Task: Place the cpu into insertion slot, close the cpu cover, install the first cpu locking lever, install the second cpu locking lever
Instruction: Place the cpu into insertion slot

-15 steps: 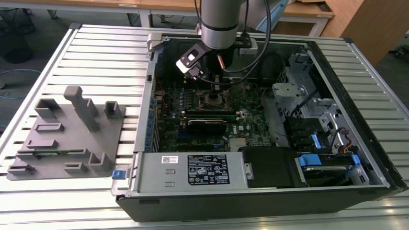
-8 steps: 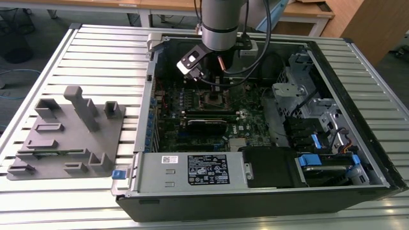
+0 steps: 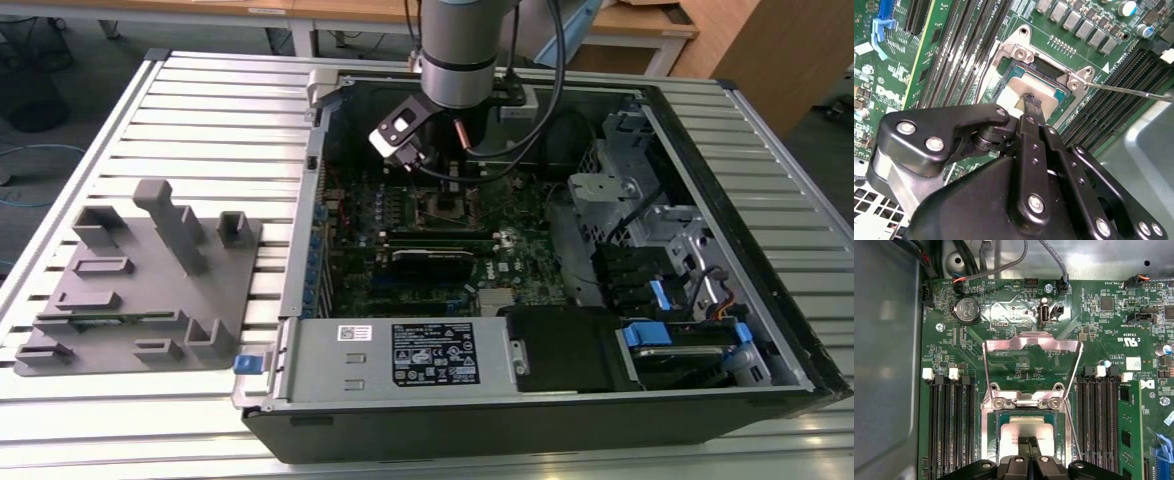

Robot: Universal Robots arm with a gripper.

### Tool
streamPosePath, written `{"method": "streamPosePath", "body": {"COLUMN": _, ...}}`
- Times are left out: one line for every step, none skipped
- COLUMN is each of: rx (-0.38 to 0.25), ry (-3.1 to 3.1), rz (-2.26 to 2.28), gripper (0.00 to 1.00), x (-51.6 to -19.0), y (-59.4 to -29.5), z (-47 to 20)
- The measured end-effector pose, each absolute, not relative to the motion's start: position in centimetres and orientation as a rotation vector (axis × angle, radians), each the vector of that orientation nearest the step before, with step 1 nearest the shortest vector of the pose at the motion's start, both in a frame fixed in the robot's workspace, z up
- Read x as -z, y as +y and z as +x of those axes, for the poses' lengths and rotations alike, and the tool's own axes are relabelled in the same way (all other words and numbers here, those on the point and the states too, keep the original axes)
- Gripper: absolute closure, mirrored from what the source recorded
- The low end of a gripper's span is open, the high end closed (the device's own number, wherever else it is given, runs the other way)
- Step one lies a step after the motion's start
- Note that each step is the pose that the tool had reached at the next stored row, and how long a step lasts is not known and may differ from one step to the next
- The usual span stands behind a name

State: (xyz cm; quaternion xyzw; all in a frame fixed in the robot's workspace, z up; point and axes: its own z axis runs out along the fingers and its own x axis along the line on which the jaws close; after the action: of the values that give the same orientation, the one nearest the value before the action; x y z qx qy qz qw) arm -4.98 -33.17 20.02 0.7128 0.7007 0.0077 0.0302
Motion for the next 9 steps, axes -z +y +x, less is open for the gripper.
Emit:
{"method": "streamPosePath", "body": {"rx": -0.023, "ry": 2.16, "rz": 2.197, "gripper": 0.89, "x": -19.96, "y": -33.18, "z": -4.98}}
{"method": "streamPosePath", "body": {"rx": -0.022, "ry": 2.16, "rz": 2.197, "gripper": 0.89, "x": -19.93, "y": -33.18, "z": -4.99}}
{"method": "streamPosePath", "body": {"rx": -0.022, "ry": 2.16, "rz": 2.197, "gripper": 0.89, "x": -19.91, "y": -33.18, "z": -4.99}}
{"method": "streamPosePath", "body": {"rx": -0.023, "ry": 2.16, "rz": 2.197, "gripper": 0.89, "x": -19.9, "y": -33.18, "z": -4.98}}
{"method": "streamPosePath", "body": {"rx": -0.023, "ry": 2.16, "rz": 2.197, "gripper": 0.89, "x": -19.89, "y": -33.17, "z": -4.98}}
{"method": "streamPosePath", "body": {"rx": -0.024, "ry": 2.16, "rz": 2.197, "gripper": 0.89, "x": -19.88, "y": -33.17, "z": -4.98}}
{"method": "streamPosePath", "body": {"rx": -0.024, "ry": 2.16, "rz": 2.197, "gripper": 0.89, "x": -19.86, "y": -33.17, "z": -4.98}}
{"method": "streamPosePath", "body": {"rx": -0.023, "ry": 2.16, "rz": 2.197, "gripper": 0.89, "x": -19.83, "y": -33.17, "z": -4.98}}
{"method": "streamPosePath", "body": {"rx": -0.023, "ry": 2.16, "rz": 2.197, "gripper": 0.89, "x": -19.79, "y": -33.18, "z": -4.98}}
